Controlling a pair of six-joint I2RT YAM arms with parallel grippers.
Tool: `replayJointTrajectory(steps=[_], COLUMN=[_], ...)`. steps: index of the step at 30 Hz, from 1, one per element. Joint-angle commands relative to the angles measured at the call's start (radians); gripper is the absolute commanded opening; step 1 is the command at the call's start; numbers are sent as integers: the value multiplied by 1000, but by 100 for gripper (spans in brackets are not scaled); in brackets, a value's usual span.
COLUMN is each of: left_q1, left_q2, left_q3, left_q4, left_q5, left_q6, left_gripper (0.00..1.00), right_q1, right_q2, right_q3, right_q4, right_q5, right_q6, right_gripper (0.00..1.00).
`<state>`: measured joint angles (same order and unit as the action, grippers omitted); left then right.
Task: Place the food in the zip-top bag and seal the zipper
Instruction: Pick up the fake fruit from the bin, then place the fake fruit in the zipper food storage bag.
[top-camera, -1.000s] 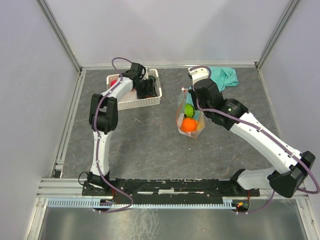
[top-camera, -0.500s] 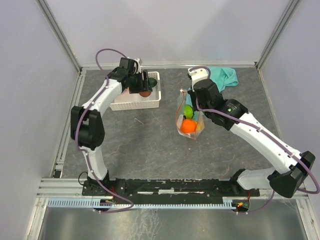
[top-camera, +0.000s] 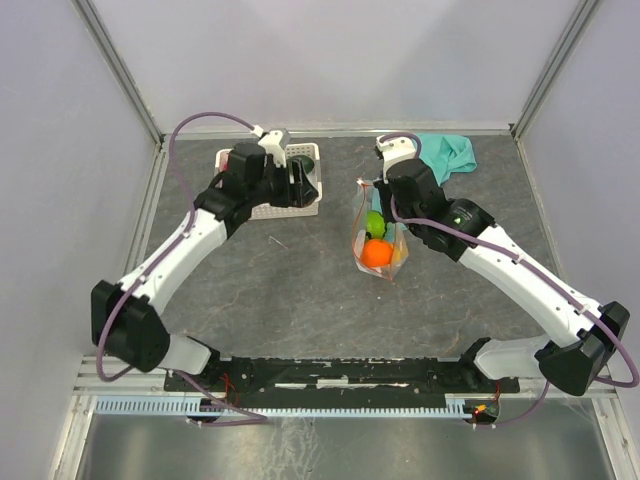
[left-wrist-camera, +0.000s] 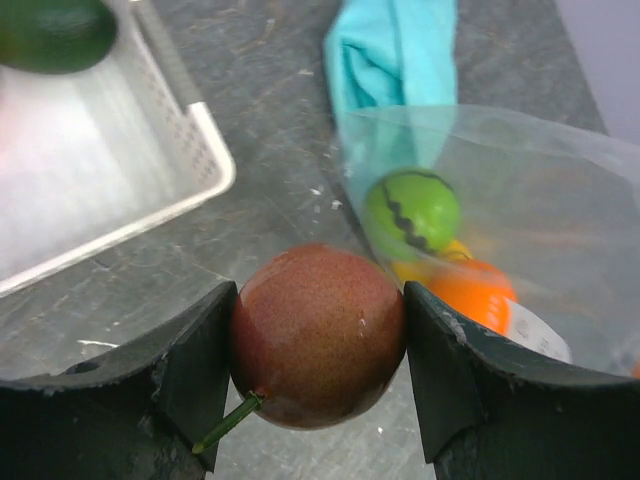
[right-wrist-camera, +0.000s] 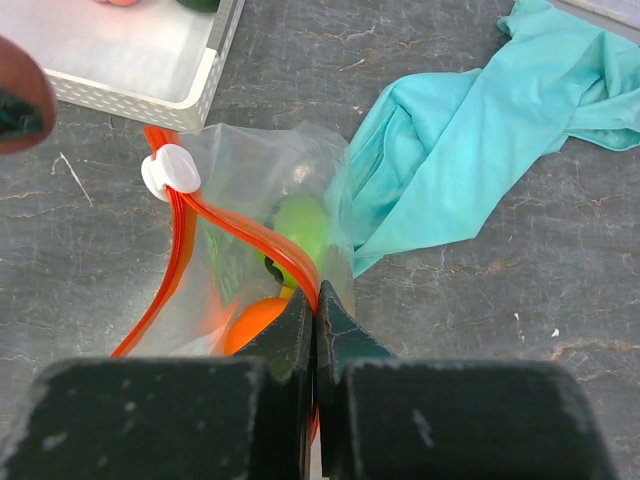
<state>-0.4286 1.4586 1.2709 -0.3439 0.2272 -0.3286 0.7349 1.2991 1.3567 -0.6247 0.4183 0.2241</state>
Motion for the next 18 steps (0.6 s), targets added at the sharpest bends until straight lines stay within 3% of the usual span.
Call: replayJointTrajectory(steps=[1, 9, 18], left_q1=[-80, -212, -321], left_q2=[-148, -349, -341], left_q3=[-83, -243, -252], left_q4=[184, 450, 558], left_q5=[-34, 11, 137], left_q6=[1, 88, 149], left_gripper=[39, 38, 38], right_q1=[-3, -4, -4], right_q2=[-3, 2, -2], right_q3=[11, 19, 15], right_q4=[56, 52, 50], right_q5=[-7, -12, -19], right_q6=[18, 21, 31], right_gripper=[2, 2, 2])
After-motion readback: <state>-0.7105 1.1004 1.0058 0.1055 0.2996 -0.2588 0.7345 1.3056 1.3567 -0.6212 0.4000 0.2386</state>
